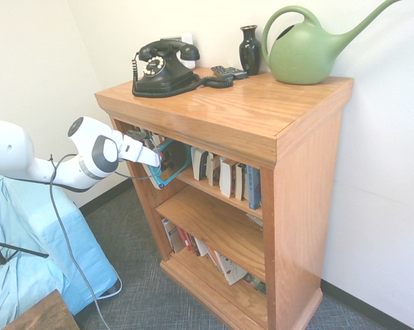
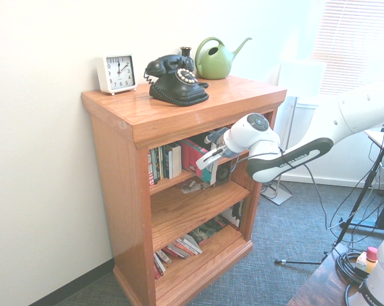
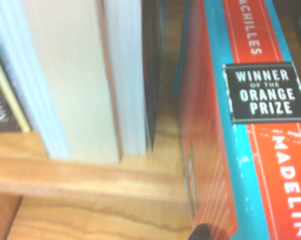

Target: Organize the shelf

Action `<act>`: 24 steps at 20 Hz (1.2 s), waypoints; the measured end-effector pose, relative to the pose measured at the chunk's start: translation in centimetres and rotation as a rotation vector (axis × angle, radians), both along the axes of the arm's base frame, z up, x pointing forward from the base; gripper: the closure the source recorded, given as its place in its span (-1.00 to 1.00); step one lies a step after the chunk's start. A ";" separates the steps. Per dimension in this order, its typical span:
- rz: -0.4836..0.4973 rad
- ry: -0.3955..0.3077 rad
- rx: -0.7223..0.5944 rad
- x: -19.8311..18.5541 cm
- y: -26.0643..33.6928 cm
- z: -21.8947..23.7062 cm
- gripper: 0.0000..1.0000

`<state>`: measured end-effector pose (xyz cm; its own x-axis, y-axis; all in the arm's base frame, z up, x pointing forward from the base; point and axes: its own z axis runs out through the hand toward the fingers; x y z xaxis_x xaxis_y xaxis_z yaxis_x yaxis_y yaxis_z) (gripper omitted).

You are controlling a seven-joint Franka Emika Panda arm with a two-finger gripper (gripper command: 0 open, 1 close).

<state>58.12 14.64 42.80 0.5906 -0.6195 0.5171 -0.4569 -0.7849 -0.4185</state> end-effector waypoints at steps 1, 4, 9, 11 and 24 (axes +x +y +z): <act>0.002 -0.004 -0.001 0.2 0.1 0.0 1.00; 0.003 -0.010 -0.011 0.6 0.5 -0.1 1.00; 0.000 -0.012 -0.013 1.6 1.6 0.0 1.00; -0.002 -0.019 -0.011 2.4 1.5 0.0 1.00; -0.008 -0.020 -0.007 2.6 1.4 0.0 -1.00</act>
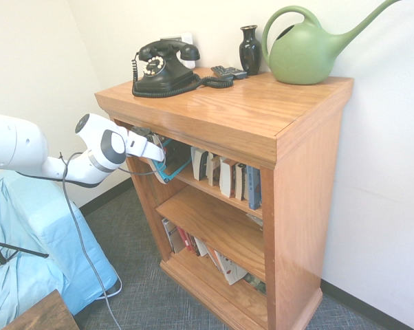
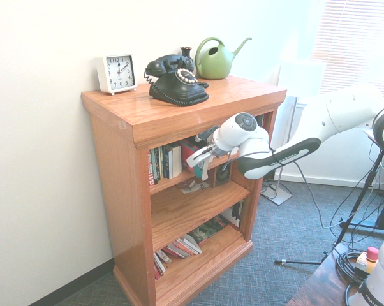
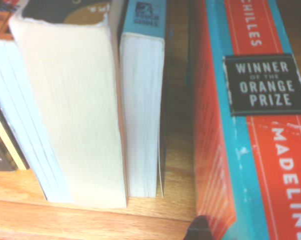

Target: Organize the shelf

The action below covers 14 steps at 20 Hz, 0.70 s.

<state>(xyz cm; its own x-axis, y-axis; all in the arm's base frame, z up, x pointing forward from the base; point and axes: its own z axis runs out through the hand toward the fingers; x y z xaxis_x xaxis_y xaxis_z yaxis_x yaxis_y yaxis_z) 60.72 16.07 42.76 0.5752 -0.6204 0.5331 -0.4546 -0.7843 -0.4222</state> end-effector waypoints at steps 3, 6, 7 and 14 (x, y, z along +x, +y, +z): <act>0.003 0.000 -0.005 0.0 0.0 -0.1 -1.00; 0.010 -0.002 -0.013 -0.1 0.1 -0.1 -1.00; 0.010 -0.002 -0.013 -0.1 0.1 -0.1 -1.00; 0.039 -0.006 -0.016 -2.5 -0.2 -0.7 -1.00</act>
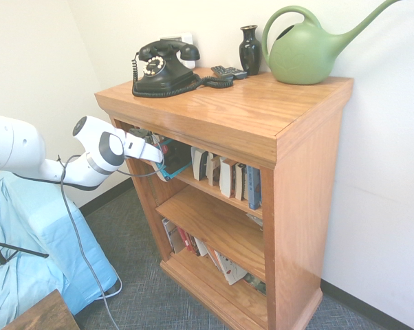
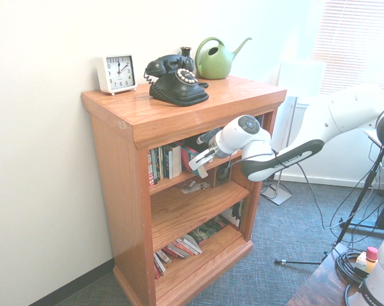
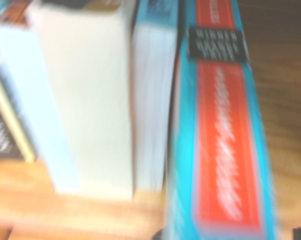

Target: Organize the shelf

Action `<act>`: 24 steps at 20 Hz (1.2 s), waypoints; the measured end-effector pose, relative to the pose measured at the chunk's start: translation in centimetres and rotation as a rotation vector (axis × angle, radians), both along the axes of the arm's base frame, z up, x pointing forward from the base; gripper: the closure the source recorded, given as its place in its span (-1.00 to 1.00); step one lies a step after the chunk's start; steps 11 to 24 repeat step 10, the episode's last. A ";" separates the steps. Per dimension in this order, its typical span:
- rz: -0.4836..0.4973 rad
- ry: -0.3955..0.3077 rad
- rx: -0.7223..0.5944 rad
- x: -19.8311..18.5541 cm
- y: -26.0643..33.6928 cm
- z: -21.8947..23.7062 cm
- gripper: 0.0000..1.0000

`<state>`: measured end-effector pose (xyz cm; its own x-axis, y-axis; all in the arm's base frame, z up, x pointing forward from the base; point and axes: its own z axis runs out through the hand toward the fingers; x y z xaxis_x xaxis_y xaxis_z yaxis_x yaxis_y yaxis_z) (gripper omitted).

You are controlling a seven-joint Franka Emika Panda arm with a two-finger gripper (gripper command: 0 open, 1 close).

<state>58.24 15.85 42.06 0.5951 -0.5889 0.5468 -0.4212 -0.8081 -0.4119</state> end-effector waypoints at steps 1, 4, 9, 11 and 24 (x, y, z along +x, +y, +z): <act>0.003 -0.002 -0.001 -0.8 -0.3 -0.1 -1.00; -0.003 -0.005 0.004 -3.1 -1.4 -0.1 -1.00; -0.007 0.024 0.027 -6.4 -2.8 -1.4 -1.00; -0.009 0.033 0.031 -6.9 -3.1 -1.7 -1.00; -0.009 0.033 0.031 -6.9 -3.1 -1.7 -1.00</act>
